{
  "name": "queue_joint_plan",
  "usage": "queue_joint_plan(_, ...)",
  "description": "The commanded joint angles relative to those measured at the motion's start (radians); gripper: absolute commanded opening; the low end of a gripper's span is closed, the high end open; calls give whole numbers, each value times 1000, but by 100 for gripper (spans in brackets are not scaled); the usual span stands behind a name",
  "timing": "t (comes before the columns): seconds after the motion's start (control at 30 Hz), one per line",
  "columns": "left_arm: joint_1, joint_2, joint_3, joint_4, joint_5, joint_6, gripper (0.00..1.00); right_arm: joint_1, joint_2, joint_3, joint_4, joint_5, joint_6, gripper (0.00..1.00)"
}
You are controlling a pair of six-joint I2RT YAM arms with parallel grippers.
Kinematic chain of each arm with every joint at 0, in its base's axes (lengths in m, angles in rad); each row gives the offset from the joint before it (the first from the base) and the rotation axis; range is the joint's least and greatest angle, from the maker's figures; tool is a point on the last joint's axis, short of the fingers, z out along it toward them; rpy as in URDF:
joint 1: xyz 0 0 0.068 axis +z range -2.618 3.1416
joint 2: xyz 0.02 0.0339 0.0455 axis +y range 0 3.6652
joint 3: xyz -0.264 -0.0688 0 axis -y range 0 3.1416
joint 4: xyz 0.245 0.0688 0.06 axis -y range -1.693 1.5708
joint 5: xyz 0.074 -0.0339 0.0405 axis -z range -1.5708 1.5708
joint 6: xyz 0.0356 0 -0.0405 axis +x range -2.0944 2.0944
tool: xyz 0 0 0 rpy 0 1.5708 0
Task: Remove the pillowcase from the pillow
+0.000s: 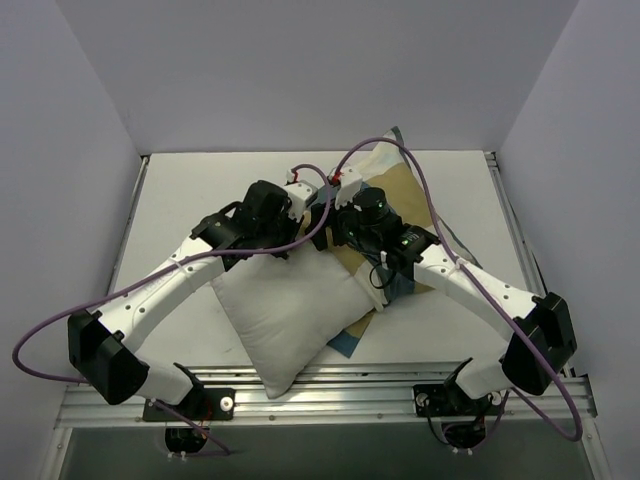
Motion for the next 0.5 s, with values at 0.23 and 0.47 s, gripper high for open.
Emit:
queue_joint_plan(0.23,-6,-101,6,119,20,-42,2,-1,36,-56,54,190,-17,7)
queue_joint_plan(0.47,-6,-164,6,46,32,-65,2,-56,51,-27,12,380,-11,0)
